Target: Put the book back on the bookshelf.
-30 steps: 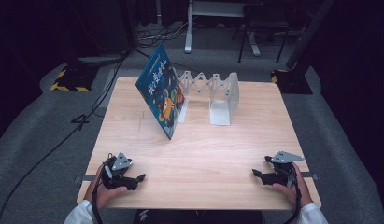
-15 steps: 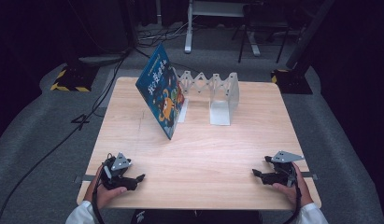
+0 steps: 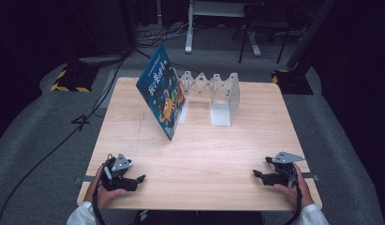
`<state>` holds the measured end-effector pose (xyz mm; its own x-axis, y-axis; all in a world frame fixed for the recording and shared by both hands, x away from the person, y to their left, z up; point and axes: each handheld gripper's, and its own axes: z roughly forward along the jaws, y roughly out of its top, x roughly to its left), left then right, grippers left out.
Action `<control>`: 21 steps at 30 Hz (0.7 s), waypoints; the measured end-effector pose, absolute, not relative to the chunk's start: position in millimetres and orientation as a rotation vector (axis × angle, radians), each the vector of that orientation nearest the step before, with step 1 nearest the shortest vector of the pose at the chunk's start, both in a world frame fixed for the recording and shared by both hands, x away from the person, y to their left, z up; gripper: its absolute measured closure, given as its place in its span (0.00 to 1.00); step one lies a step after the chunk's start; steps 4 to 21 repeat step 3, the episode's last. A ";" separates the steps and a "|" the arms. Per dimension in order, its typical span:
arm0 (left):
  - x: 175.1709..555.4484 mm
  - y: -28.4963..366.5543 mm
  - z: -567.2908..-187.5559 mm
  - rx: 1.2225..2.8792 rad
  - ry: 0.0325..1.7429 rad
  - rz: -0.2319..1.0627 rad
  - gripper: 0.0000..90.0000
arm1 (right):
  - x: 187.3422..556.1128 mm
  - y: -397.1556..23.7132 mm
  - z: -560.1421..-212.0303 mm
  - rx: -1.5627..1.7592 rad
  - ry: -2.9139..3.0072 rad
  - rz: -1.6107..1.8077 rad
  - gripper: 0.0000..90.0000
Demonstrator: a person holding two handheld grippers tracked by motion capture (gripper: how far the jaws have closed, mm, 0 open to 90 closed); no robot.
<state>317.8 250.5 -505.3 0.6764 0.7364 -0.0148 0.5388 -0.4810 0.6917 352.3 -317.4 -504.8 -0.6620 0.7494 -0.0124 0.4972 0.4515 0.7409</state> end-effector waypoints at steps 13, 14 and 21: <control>317.7 250.4 -505.3 2.204 0.976 0.373 0.18 | 352.3 -317.4 -504.8 1.059 2.368 1.042 0.21; 317.7 250.4 -505.3 2.204 0.976 0.373 0.18 | 352.3 -317.4 -504.8 1.059 2.368 1.042 0.21; 317.7 250.4 -505.3 2.204 0.976 0.373 0.18 | 352.3 -317.4 -504.8 1.059 2.368 1.042 0.21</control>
